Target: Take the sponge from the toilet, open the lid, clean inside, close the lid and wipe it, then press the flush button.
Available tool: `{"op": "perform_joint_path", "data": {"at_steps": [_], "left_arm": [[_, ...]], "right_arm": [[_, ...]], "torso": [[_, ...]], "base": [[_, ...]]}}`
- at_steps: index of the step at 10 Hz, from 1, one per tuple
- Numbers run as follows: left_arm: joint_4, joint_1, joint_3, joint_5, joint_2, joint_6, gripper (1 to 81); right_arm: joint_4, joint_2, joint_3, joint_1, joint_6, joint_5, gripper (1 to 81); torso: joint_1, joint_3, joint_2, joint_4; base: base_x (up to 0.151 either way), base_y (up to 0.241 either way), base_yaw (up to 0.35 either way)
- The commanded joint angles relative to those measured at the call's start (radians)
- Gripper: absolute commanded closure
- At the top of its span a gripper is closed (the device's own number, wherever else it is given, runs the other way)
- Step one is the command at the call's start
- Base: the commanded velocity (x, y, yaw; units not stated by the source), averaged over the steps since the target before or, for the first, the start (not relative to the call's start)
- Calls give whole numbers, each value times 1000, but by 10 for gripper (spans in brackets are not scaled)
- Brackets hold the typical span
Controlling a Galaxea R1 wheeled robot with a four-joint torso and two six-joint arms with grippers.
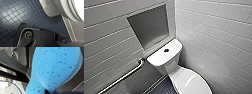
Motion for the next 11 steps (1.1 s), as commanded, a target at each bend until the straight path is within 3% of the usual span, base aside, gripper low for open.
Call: {"op": "perform_joint_path", "data": {"at_steps": [1, 3, 7, 9, 11], "left_arm": [[235, 183, -82, 17, -25, 10, 10], [236, 274, -124, 21, -11, 13, 10], [243, 352, -130, 36, 32, 74, 10], [242, 369, -172, 76, 74, 83, 10], [243, 394, -270, 80, 130, 85, 10]], "right_arm": [[20, -82, 139, -1, 20, 12, 811], [14, -223, 306, 31, 74, 56, 811], [32, -500, 617, 126, 80, 142, 811], [105, -574, 698, 258, 82, 122, 811], [149, -595, 720, 413, 83, 13, 811]], "torso": [[0, 0, 0, 0], [0, 0, 0, 0], [0, 0, 0, 0], [0, 0, 0, 0], [0, 0, 0, 0]], "base": [[0, 0, 0], [0, 0, 0], [0, 0, 0], [0, 0, 0], [0, 0, 0]]}}
